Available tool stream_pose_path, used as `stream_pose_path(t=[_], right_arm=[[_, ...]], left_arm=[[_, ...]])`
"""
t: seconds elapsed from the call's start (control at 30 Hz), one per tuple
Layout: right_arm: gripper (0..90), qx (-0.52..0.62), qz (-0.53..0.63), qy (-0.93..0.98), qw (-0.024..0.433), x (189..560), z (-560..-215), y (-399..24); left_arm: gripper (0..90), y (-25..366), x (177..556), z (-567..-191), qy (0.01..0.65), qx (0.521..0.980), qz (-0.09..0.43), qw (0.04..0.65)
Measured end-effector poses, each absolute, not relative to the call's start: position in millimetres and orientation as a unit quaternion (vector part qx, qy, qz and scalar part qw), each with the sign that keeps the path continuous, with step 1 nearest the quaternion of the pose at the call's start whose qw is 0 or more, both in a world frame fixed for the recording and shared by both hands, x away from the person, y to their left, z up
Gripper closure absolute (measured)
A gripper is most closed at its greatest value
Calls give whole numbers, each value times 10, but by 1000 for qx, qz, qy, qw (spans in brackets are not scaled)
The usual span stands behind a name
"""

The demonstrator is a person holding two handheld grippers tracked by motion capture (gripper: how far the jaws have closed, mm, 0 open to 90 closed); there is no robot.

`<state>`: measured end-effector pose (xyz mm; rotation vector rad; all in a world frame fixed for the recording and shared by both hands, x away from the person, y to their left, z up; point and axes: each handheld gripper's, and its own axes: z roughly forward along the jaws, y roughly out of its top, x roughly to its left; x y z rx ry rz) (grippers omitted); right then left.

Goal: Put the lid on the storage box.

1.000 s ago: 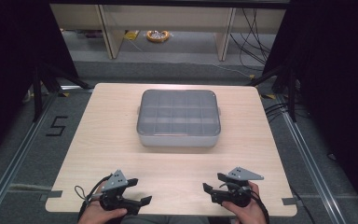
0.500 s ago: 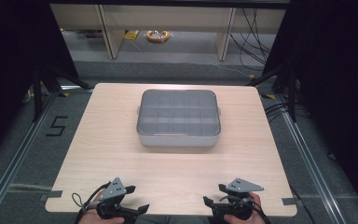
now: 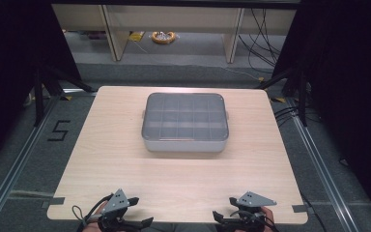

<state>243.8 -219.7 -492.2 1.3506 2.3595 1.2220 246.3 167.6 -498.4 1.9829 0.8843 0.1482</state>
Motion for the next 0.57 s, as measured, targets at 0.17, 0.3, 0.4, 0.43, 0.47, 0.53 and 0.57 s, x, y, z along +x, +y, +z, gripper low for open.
stream_pose_path(t=[0.17,0.3,0.4,0.43,0.47,0.53,0.57], right_arm=[[211,442,408,794,83,2389,-4942,-2221],[210,443,401,797,87,2353,-4948,-2230],[210,440,404,798,83,2349,-4952,-2233],[209,442,405,796,85,2347,-4952,-2234],[209,444,403,796,83,2344,-4950,-2229],[209,439,408,796,82,2357,-4960,-2235],[209,453,410,789,72,2336,-4958,-2214]], left_arm=[[158,1703,2429,-4977,358,812,64,456],[158,1718,2421,-4977,363,815,67,446],[158,1711,2420,-4977,365,810,63,455],[158,1716,2426,-4978,360,812,64,456],[158,1715,2426,-4980,362,810,64,457],[158,1722,2430,-4978,364,811,65,454],[158,1724,2428,-4974,364,812,67,452]])
